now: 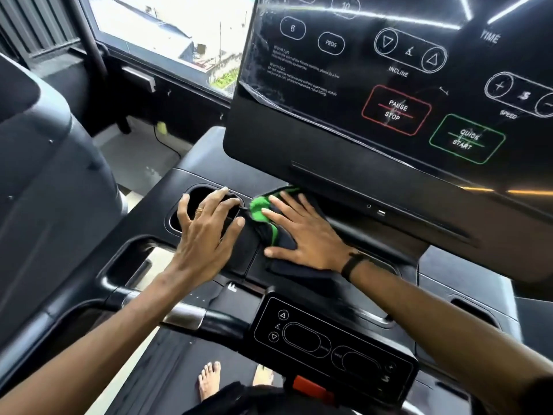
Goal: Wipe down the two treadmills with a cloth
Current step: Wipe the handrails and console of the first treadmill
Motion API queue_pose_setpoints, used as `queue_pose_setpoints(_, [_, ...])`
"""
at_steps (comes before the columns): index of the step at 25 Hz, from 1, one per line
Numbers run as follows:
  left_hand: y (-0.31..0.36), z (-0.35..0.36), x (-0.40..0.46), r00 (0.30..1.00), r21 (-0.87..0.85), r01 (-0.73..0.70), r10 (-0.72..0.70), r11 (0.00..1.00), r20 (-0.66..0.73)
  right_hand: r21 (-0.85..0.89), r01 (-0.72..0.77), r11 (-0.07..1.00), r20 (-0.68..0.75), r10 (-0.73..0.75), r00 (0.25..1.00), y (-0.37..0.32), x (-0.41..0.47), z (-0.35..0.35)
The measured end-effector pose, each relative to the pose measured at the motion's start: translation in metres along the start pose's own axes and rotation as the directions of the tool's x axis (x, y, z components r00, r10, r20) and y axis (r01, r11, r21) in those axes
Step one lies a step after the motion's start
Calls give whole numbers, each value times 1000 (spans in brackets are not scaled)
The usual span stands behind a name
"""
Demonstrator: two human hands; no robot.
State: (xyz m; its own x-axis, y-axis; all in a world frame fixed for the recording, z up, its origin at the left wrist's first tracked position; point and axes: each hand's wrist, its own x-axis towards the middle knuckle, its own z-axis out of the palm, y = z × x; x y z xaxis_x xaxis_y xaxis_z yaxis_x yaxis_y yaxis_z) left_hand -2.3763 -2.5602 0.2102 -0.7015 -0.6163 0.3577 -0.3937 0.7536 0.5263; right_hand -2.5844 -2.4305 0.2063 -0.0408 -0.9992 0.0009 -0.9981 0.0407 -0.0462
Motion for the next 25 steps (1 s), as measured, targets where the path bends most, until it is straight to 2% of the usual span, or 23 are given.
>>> queue_pose_setpoints(5, [0, 1, -5, 999, -39, -27, 28, 999, 38, 13, -109, 994, -76, 110, 991, -27, 38, 4])
queue_pose_setpoints(9, [-1, 1, -6, 997, -88, -54, 58, 995, 47, 83, 56, 995, -6, -55, 998, -24, -14, 4])
queue_pose_setpoints(10, [-1, 2, -5, 996, -97, -62, 68, 993, 60, 83, 59, 995, 8, -60, 998, -16, -33, 3])
queue_pose_setpoints(13, [5, 11, -1, 979, -119, -128, 145, 985, 141, 49, -99, 994, 24, 98, 995, 12, -90, 0])
queue_pose_setpoints(16, [16, 22, 3, 948, -158, -212, 242, 964, 207, 82, -329, 941, 13, 329, 944, 29, -154, -1])
queue_pose_setpoints(18, [27, 31, 7, 916, -194, -267, 311, 944, 252, 151, -500, 853, -25, 509, 860, 28, -192, 2])
queue_pose_setpoints(21, [46, 43, 21, 879, -259, -275, 351, 926, 324, 231, -698, 678, -84, 728, 680, 5, -227, 13])
queue_pose_setpoints(22, [52, 47, 27, 868, -268, -279, 362, 922, 340, 245, -714, 655, -95, 750, 655, -5, -233, 16])
queue_pose_setpoints(25, [66, 56, 37, 802, -274, -328, 419, 904, 425, 229, -663, 712, -158, 700, 697, -18, -245, 21])
